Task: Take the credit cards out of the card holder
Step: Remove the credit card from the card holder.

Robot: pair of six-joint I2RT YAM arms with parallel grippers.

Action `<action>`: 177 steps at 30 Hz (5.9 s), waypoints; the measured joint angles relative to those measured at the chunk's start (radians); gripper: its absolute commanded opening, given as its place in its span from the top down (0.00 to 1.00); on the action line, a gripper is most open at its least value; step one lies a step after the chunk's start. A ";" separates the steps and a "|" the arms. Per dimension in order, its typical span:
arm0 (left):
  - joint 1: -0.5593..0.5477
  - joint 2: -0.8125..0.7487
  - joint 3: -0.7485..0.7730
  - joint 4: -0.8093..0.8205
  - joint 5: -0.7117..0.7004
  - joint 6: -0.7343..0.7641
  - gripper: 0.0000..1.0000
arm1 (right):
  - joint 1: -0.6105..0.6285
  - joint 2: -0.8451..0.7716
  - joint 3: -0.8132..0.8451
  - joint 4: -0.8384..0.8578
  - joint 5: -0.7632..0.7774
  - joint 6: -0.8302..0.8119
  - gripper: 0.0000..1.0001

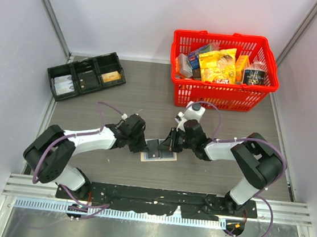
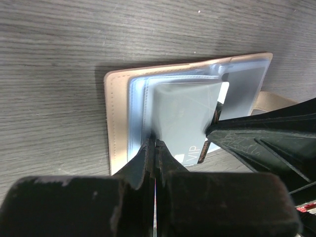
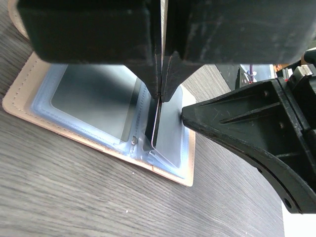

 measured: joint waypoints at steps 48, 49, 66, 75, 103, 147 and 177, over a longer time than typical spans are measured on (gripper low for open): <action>0.015 -0.001 -0.024 0.009 0.016 0.005 1.00 | 0.000 -0.063 0.006 -0.139 0.069 -0.043 0.72; 0.019 -0.004 -0.030 0.014 0.020 0.005 1.00 | 0.005 -0.060 0.008 -0.136 0.069 -0.040 0.71; 0.090 -0.066 -0.104 0.034 0.057 0.010 1.00 | 0.074 0.016 0.072 -0.113 0.098 -0.018 0.66; 0.093 -0.066 -0.104 0.034 0.063 0.015 1.00 | 0.073 0.032 0.069 -0.059 0.088 0.001 0.75; 0.098 -0.060 -0.103 0.037 0.079 0.027 1.00 | 0.019 0.004 -0.050 0.140 0.016 0.036 0.99; 0.098 -0.065 0.030 -0.087 0.010 0.088 0.99 | 0.014 -0.014 -0.039 0.092 0.013 0.011 0.48; 0.112 -0.004 -0.076 0.137 0.072 0.028 1.00 | 0.027 0.038 -0.005 0.092 0.034 0.023 0.83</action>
